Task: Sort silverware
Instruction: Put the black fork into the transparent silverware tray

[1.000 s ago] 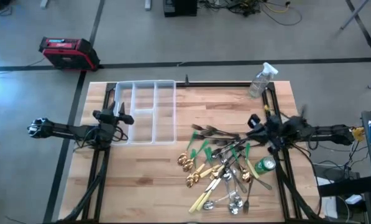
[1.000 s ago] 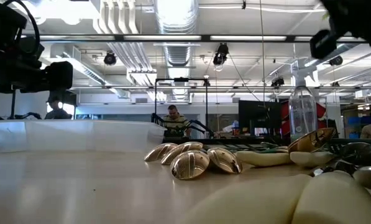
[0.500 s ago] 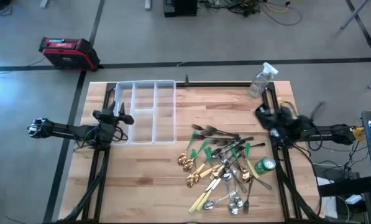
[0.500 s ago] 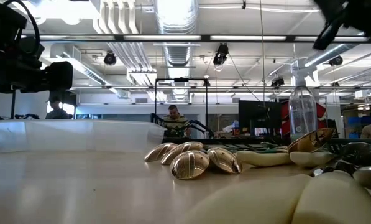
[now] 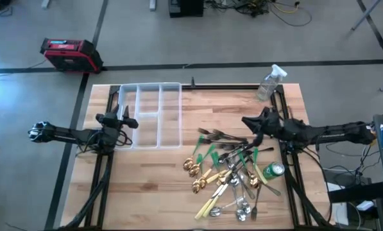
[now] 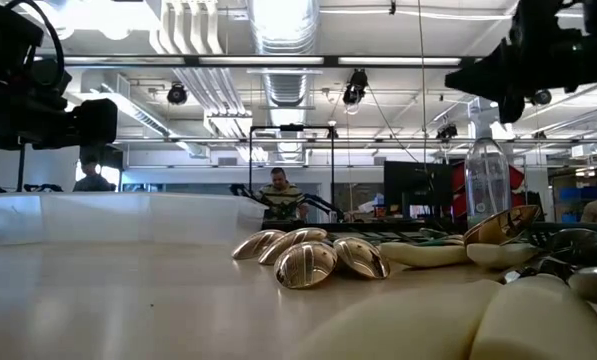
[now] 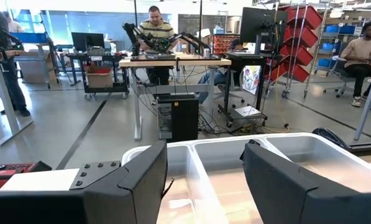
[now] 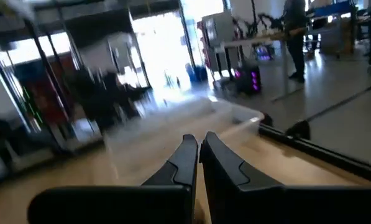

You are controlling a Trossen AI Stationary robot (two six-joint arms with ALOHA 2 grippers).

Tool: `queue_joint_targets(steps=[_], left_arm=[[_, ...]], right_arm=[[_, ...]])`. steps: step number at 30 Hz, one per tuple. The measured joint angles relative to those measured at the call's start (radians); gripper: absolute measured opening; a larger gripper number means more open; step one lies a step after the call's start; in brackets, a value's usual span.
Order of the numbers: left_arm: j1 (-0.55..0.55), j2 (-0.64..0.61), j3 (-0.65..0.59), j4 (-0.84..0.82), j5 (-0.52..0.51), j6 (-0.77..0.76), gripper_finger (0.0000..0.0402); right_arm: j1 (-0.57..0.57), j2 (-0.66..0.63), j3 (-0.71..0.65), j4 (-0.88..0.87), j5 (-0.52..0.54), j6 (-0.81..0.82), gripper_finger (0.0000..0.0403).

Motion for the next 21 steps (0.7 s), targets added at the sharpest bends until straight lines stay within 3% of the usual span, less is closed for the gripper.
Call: queue_joint_targets(steps=[6, 11, 16, 19, 21], left_arm=[[0.000, 0.000, 0.000, 0.000, 0.000, 0.000, 0.0184], [0.000, 0.000, 0.000, 0.000, 0.000, 0.000, 0.0184], [0.000, 0.000, 0.000, 0.000, 0.000, 0.000, 0.0189], [0.000, 0.000, 0.000, 0.000, 0.000, 0.000, 0.0193], [0.000, 0.000, 0.000, 0.000, 0.000, 0.000, 0.0195]], right_arm=[[0.000, 0.161, 0.150, -0.143, 0.001, 0.037, 0.0009], [-0.005, 0.318, 0.265, -0.152, 0.022, -0.019, 0.0009], [-0.092, 0.532, 0.349, -0.152, 0.085, -0.055, 0.0009], [-0.163, 0.692, 0.413, -0.155, 0.062, 0.047, 0.0008], [-0.203, 0.787, 0.464, -0.184, -0.027, 0.111, 0.0009]])
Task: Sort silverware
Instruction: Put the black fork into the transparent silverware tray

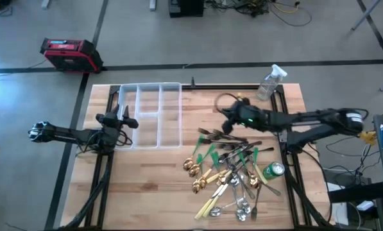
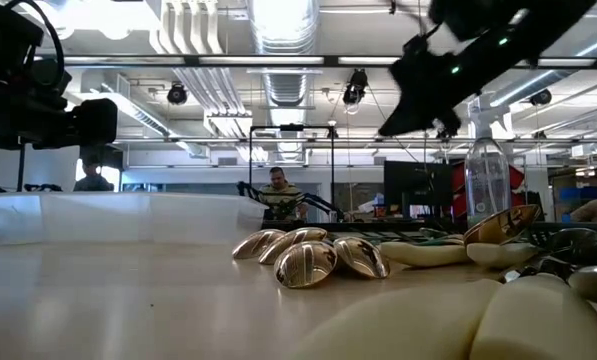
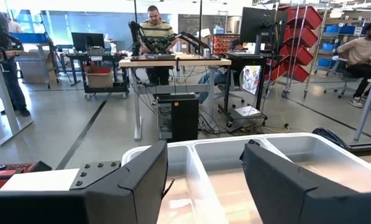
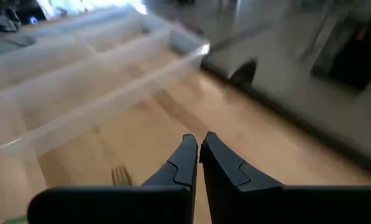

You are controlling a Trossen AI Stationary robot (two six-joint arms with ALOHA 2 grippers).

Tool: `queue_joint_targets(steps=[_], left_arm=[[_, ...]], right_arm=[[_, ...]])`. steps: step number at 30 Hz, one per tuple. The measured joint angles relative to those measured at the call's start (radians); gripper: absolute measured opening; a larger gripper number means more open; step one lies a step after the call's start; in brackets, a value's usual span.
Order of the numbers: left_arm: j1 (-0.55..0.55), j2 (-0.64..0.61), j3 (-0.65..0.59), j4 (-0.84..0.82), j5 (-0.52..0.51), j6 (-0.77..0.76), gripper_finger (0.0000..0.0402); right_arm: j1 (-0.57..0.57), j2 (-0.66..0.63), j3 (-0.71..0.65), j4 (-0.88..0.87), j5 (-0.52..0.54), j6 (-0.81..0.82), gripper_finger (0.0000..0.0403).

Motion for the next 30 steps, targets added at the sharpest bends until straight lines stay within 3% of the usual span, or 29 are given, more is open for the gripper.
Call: queue_joint_targets(steps=[2, 6, 9, 13, 16, 22, 26, 30], left_arm=[[0.000, 0.000, 0.000, 0.000, 0.000, 0.000, 0.0197], [0.000, 0.000, 0.000, 0.000, 0.000, 0.000, 0.0199], [0.000, 0.001, 0.000, 0.000, 0.000, 0.000, 0.0198], [0.000, 0.003, 0.000, 0.000, 0.000, 0.000, 0.0192], [0.000, 0.004, 0.000, 0.000, 0.000, 0.000, 0.0187], [0.000, 0.007, 0.000, 0.000, 0.000, 0.000, 0.0183], [0.000, 0.008, 0.000, 0.000, 0.000, 0.000, 0.0188], [0.000, 0.008, 0.000, -0.001, 0.000, 0.000, 0.0193]], right_arm=[[-0.030, 0.081, 0.073, -0.069, -0.128, 0.000, 0.0008], [-0.081, 0.192, 0.219, -0.262, -0.430, -0.159, 0.0009], [-0.087, 0.232, 0.268, -0.340, -0.546, -0.307, 0.0009], [-0.097, 0.236, 0.263, -0.396, -0.543, -0.495, 0.0009], [-0.126, 0.235, 0.219, -0.434, -0.537, -0.525, 0.0009], [-0.141, 0.235, 0.170, -0.434, -0.529, -0.461, 0.0047], [-0.120, 0.255, 0.166, -0.477, -0.445, -0.418, 0.0091], [-0.107, 0.268, 0.166, -0.542, -0.383, -0.249, 0.0121]])
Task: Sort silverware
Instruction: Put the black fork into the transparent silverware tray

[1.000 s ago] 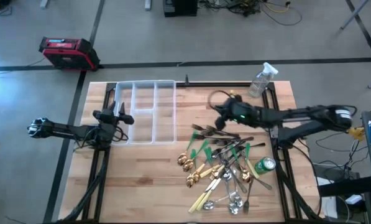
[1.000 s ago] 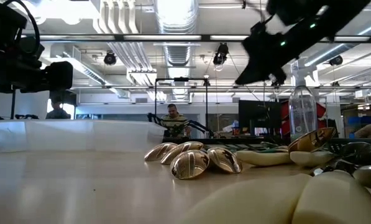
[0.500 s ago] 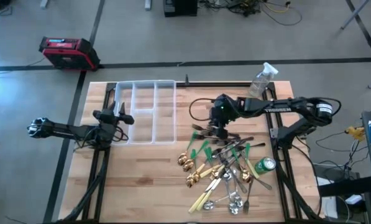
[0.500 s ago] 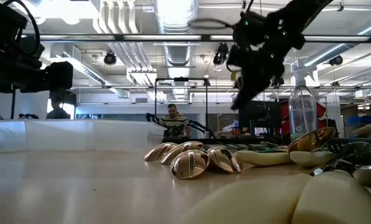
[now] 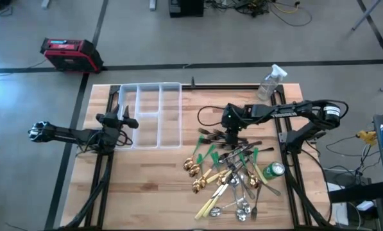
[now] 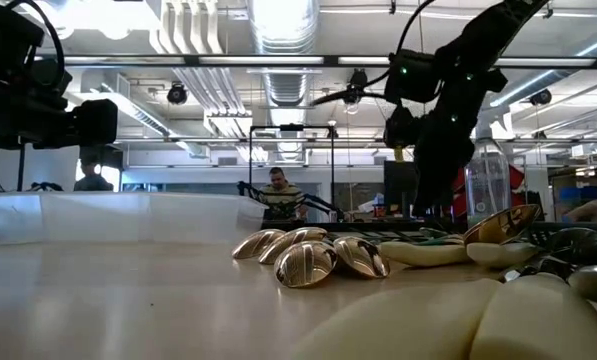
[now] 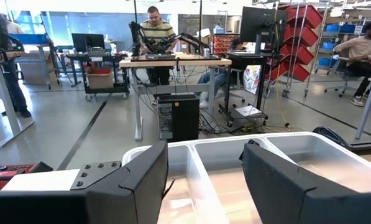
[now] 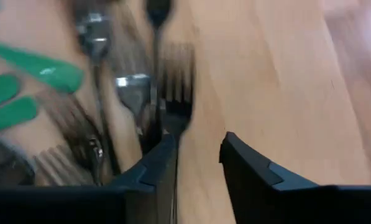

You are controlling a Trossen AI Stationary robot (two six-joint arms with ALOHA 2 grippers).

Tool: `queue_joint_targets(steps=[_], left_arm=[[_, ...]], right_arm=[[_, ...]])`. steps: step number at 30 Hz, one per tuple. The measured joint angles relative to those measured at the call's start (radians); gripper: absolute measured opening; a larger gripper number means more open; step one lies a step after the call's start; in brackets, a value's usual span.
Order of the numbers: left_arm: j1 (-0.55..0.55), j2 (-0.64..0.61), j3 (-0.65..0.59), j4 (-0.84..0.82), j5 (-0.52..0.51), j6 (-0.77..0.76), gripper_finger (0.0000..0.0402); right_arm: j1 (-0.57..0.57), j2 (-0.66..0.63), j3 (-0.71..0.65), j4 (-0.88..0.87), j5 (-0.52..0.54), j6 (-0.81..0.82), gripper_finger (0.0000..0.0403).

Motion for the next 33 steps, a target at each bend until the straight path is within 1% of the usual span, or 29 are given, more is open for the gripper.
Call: queue_joint_targets(steps=[3, 7, 11, 15, 17, 22, 30, 33], left_arm=[[0.000, -0.001, 0.000, 0.000, 0.000, 0.000, 0.0196], [0.000, -0.001, 0.000, 0.000, 0.000, 0.000, 0.0199], [0.000, -0.001, 0.000, 0.000, 0.000, 0.000, 0.0196], [0.000, -0.001, 0.000, 0.000, 0.000, 0.000, 0.0190], [0.000, -0.001, 0.000, 0.001, 0.000, 0.000, 0.0186], [0.000, 0.000, 0.000, 0.000, 0.000, 0.000, 0.0183], [0.000, 0.001, 0.000, 0.000, 0.000, 0.000, 0.0192], [0.000, 0.001, 0.000, 0.001, 0.000, 0.000, 0.0195]], right_arm=[[0.017, 0.006, 0.000, -0.052, 0.004, 0.099, 0.0133], [0.045, 0.006, 0.000, -0.054, 0.011, 0.143, 0.0132], [0.078, 0.006, 0.000, -0.056, 0.104, 0.159, 0.0118], [0.112, 0.006, 0.000, -0.034, 0.132, 0.172, 0.0109], [0.134, 0.006, 0.000, -0.024, 0.138, 0.172, 0.0109], [0.173, 0.025, -0.021, 0.012, 0.236, 0.140, 0.0122], [0.162, 0.160, -0.026, 0.145, 0.246, 0.077, 0.0139], [0.135, 0.174, -0.025, 0.148, 0.204, 0.077, 0.0133]])
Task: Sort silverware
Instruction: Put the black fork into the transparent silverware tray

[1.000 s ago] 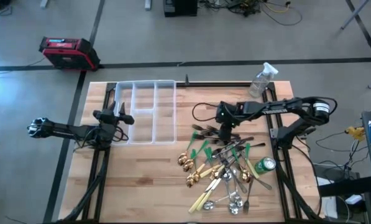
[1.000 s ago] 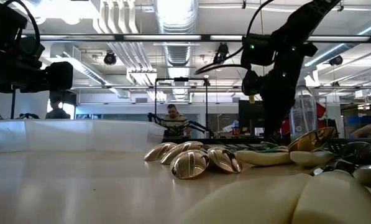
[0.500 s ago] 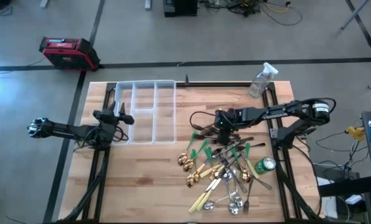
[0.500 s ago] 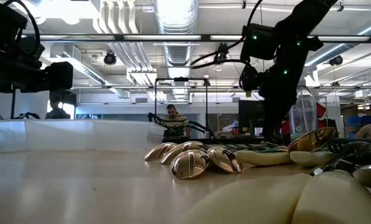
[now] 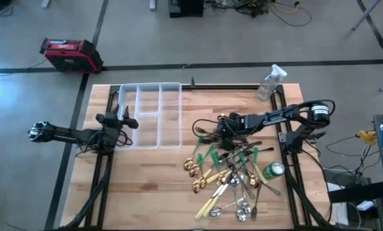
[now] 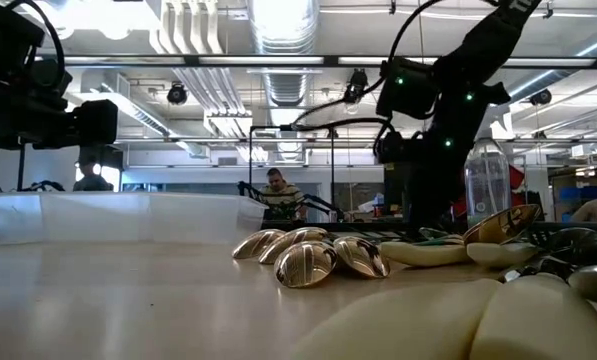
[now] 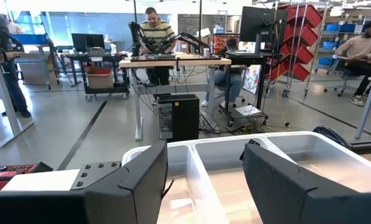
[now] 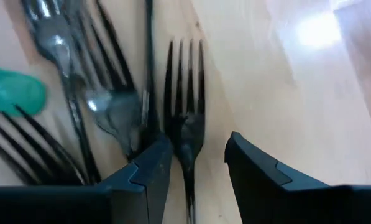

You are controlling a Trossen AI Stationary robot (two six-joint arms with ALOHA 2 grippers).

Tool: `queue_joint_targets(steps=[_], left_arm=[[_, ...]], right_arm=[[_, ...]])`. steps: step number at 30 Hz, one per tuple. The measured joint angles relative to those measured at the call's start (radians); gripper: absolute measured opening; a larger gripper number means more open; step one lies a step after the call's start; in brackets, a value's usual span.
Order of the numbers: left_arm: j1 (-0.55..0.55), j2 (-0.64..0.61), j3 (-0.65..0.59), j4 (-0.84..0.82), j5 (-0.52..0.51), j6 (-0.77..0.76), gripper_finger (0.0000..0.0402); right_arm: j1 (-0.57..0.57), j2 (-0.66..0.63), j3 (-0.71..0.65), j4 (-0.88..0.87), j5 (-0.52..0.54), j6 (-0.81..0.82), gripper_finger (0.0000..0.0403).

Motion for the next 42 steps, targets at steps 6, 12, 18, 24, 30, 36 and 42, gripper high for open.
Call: queue_joint_targets(steps=[6, 12, 18, 24, 30, 36, 42], left_arm=[[0.000, -0.001, 0.000, 0.000, 0.000, 0.000, 0.0200], [0.000, -0.001, 0.000, 0.000, 0.000, 0.000, 0.0194], [0.000, 0.000, 0.000, 0.000, 0.000, 0.000, 0.0185], [0.000, 0.002, 0.000, 0.000, 0.000, 0.000, 0.0184], [0.000, 0.008, 0.000, 0.000, 0.000, 0.000, 0.0190], [0.000, 0.011, 0.000, 0.000, 0.000, 0.000, 0.0196], [0.000, 0.012, 0.000, 0.000, 0.000, 0.000, 0.0200]], right_arm=[[-0.050, 0.001, -0.005, 0.000, -0.089, -0.016, 0.0102], [-0.067, -0.041, 0.009, -0.022, -0.084, -0.069, 0.0088], [-0.080, -0.129, 0.010, -0.129, -0.062, -0.061, 0.0118], [-0.095, -0.130, 0.004, -0.118, -0.059, -0.044, 0.0158], [-0.153, -0.080, 0.000, -0.115, -0.049, 0.016, 0.0168], [-0.173, -0.076, -0.003, -0.116, -0.072, 0.085, 0.0147], [-0.170, -0.055, -0.002, -0.126, -0.109, 0.178, 0.0085]])
